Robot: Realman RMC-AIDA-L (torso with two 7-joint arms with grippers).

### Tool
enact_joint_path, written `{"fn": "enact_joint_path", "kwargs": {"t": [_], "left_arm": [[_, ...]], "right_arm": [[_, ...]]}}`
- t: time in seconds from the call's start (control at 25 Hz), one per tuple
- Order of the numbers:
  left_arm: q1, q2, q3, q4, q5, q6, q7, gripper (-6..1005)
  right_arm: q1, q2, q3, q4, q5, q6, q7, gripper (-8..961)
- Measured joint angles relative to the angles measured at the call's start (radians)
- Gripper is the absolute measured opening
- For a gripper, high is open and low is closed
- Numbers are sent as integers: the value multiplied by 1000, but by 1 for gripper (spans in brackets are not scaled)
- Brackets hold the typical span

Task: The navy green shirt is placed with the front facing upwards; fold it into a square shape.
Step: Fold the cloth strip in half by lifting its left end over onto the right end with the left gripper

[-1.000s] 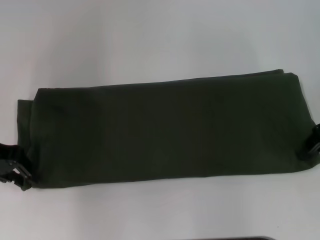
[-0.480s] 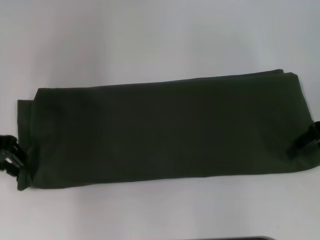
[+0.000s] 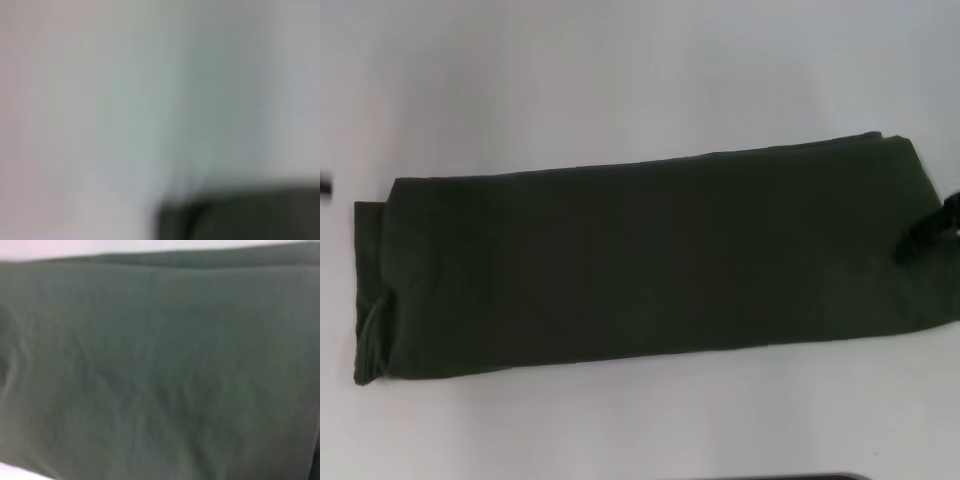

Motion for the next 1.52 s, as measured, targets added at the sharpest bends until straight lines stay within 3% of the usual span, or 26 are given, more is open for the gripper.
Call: {"fn": "enact_joint_path", "kwargs": {"t": [0.16,0.36,0.52,0.68,0.96,1.08,1.2,1.32,1.52], "left_arm": [[14,-21,-132,19,-203,-98,114,273],[24,-25,-154,145,-394,-189,236,274],[18,-27,-151,169,-419,-235,236,287],[16,-25,-159,170,-429,-268,230,311],[29,-30,-159,173,-511,-295,301,352],[29,-39,-157,175,-560,-289,351,370],[34,-62,-151,180,-624,-285,452,388],[31,-86,-135,183,-640,-304,477,477],[25,-89,-91,194,-635,-328,448,625]], "right_arm": [[15,-6,30,-1,0,8,3,867],[28,-11,49,-2,0,36,5,867],[35,-12,48,-3,-5,26,12,866],[33,-28,55,-16,-23,28,32,864],[13,-36,160,-92,48,50,31,863],[2,-36,206,-111,132,60,10,864],[-24,-30,223,-103,284,93,-33,865],[-49,-22,225,-82,428,118,-72,865],[-65,-24,225,-19,575,136,-121,866]]}}
